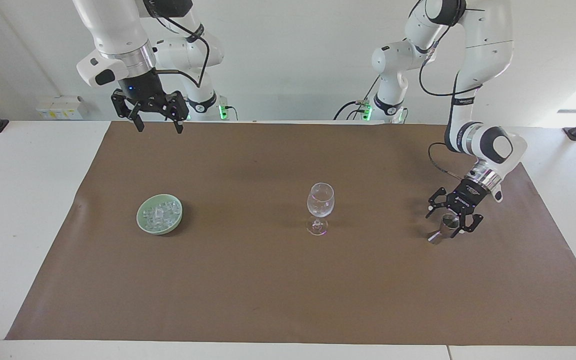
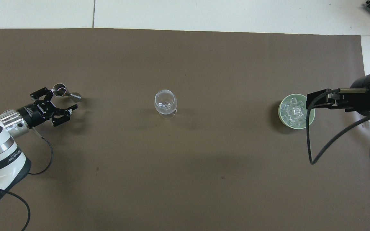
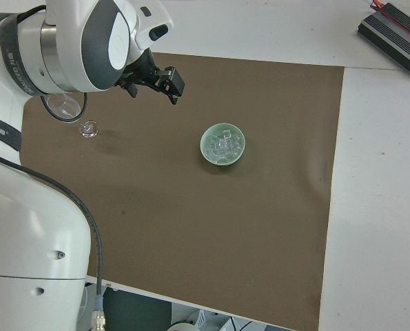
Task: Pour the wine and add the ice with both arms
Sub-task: 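Close the left gripper on the silver jigger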
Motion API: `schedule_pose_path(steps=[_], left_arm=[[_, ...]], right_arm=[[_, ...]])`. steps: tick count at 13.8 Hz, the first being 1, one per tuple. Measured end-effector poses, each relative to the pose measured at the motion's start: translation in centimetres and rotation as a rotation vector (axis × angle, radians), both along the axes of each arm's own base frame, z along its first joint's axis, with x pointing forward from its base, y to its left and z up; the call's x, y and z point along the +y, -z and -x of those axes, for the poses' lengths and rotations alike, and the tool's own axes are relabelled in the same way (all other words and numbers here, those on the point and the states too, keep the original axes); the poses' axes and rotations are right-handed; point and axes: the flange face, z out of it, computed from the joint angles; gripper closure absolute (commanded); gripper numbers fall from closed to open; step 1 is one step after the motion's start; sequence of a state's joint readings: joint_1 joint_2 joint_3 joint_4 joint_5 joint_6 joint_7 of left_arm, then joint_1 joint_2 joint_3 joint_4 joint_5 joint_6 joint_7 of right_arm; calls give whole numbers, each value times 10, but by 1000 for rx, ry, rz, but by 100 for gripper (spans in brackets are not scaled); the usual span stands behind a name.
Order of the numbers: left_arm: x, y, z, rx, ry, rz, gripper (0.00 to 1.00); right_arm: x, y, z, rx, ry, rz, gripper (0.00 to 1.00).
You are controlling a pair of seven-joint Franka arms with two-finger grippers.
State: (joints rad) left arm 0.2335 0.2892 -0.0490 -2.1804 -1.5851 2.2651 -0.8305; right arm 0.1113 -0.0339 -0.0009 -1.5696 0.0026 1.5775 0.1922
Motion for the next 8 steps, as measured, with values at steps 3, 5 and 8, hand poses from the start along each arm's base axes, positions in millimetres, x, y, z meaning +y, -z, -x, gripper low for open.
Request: schedule_pose_path(steps=[3,5,8], left_arm=[[-4,0,-1,-2,-2,3,32],[-4,0,-1,-2,-3,2,41],[-4,0,-1,-2,-4,1,59]], right_arm=[[0,0,0,0,0,0,0],[0,0,0,0,0,0,0],[0,0,0,0,0,0,0]])
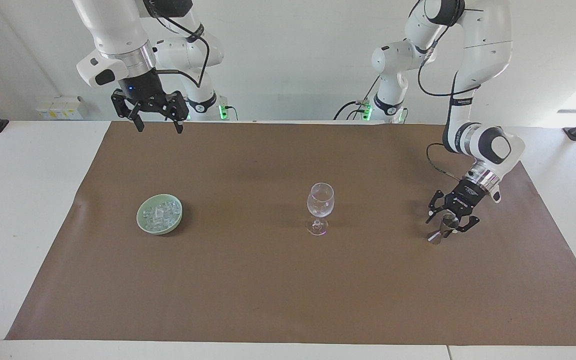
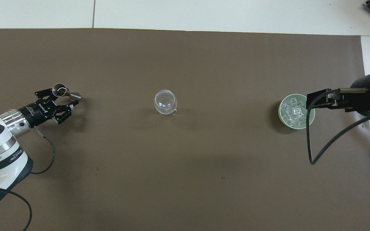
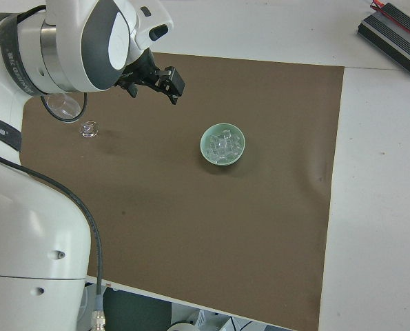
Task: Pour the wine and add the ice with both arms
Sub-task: 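Close the left gripper on the silver jigger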
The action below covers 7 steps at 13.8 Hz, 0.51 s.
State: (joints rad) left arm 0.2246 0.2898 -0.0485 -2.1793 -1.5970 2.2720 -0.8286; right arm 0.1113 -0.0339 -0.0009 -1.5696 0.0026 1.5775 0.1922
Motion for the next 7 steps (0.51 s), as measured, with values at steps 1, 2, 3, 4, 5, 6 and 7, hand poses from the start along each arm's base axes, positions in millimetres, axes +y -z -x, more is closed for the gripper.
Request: schedule_pose_path(steps=[1,2,3,4,5,6,7], left_arm=[[0,0,0,0,-1,0,65],[1,0,0,0,-2,-1,70],[2,0,0,0,-4,-1,80],[3,0,0,0,-5,-1,91],[3,0,0,0,-6,-2,100],[4,-2,-1,-5,-10,0,100],[4,-1,-1,-5,-11,0,100]], right_arm=[[0,0,0,0,0,0,0],[0,0,0,0,0,0,0],[0,0,0,0,0,0,0],[0,0,0,0,0,0,0],[0,0,0,0,0,0,0],[0,0,0,0,0,0,0],[0,0,0,0,0,0,0]])
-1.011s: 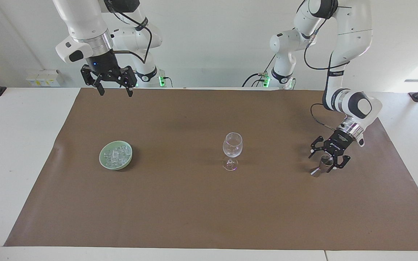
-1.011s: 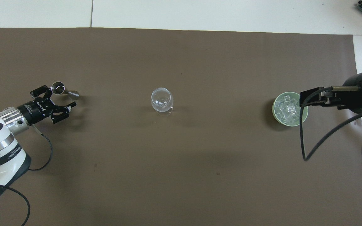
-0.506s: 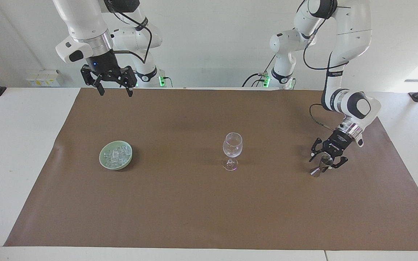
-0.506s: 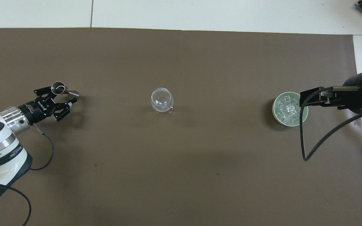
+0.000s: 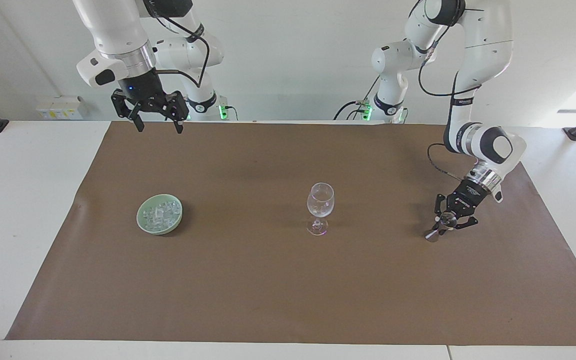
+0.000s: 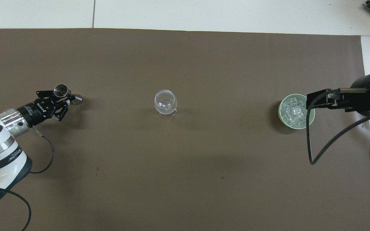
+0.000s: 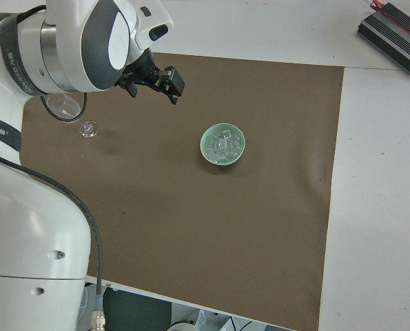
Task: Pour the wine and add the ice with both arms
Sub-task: 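Close the left gripper on the silver jigger, then lift the jigger with the left gripper toward the wine glass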
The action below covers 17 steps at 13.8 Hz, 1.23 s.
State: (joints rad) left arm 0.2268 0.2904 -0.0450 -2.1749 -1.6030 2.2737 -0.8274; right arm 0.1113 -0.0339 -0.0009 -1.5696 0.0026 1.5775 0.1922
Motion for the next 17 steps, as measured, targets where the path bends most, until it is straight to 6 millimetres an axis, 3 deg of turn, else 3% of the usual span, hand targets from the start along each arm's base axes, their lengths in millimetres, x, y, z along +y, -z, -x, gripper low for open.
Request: schedule_pose_path(steps=[5,10,13,17], left_arm=[[-2,-2,-3,-8,-31,28,100],[-13,-18,-17,-46,-10,31,100],[-28,-32,-27,-40,-11,48,100],[-63,-54,-35,-15,-55,64,100]], right_arm=[[0,0,0,0,0,0,0],[0,0,0,0,0,0,0],[0,0,0,0,0,0,0],[0,0,0,0,0,0,0]])
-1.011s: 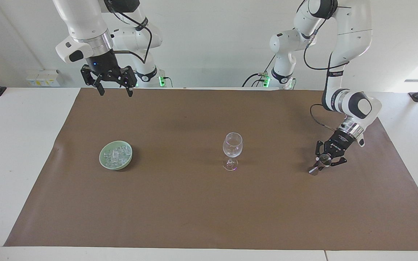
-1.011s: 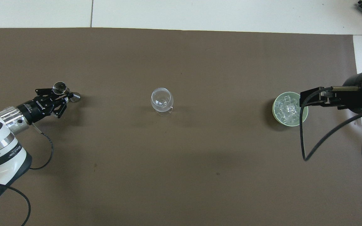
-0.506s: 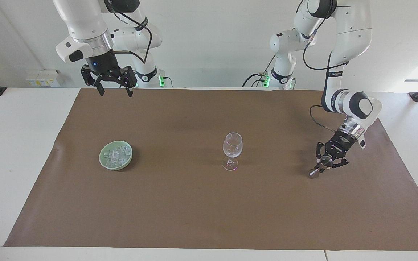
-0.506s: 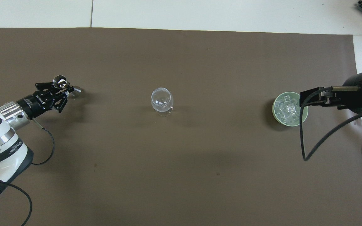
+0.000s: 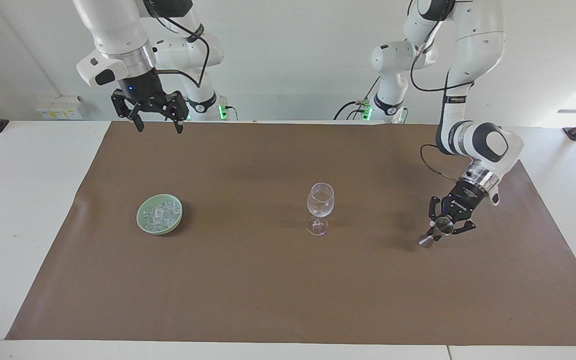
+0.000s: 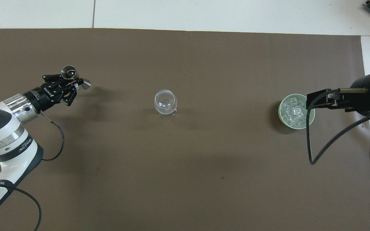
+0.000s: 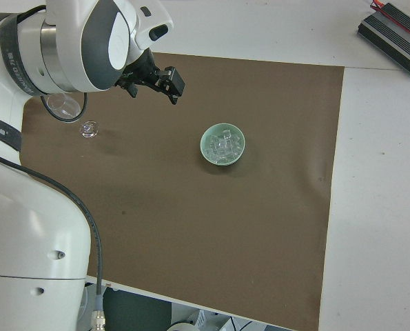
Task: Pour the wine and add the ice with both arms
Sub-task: 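Lift the jigger with the left gripper toward the wine glass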
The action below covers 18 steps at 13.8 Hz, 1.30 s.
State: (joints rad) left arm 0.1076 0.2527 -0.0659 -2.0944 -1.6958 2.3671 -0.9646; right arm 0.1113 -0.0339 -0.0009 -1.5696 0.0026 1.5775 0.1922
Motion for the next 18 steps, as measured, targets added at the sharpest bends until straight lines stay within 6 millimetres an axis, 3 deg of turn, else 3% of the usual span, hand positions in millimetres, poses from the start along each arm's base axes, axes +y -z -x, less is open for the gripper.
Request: schedule_pose_path(steps=[9,18], left_arm=[[-99,-58,6,-50,29,-30,100],[-169,-76,17,-85,129,-40,100]], right_arm=[[0,0,0,0,0,0,0],[0,0,0,0,0,0,0]])
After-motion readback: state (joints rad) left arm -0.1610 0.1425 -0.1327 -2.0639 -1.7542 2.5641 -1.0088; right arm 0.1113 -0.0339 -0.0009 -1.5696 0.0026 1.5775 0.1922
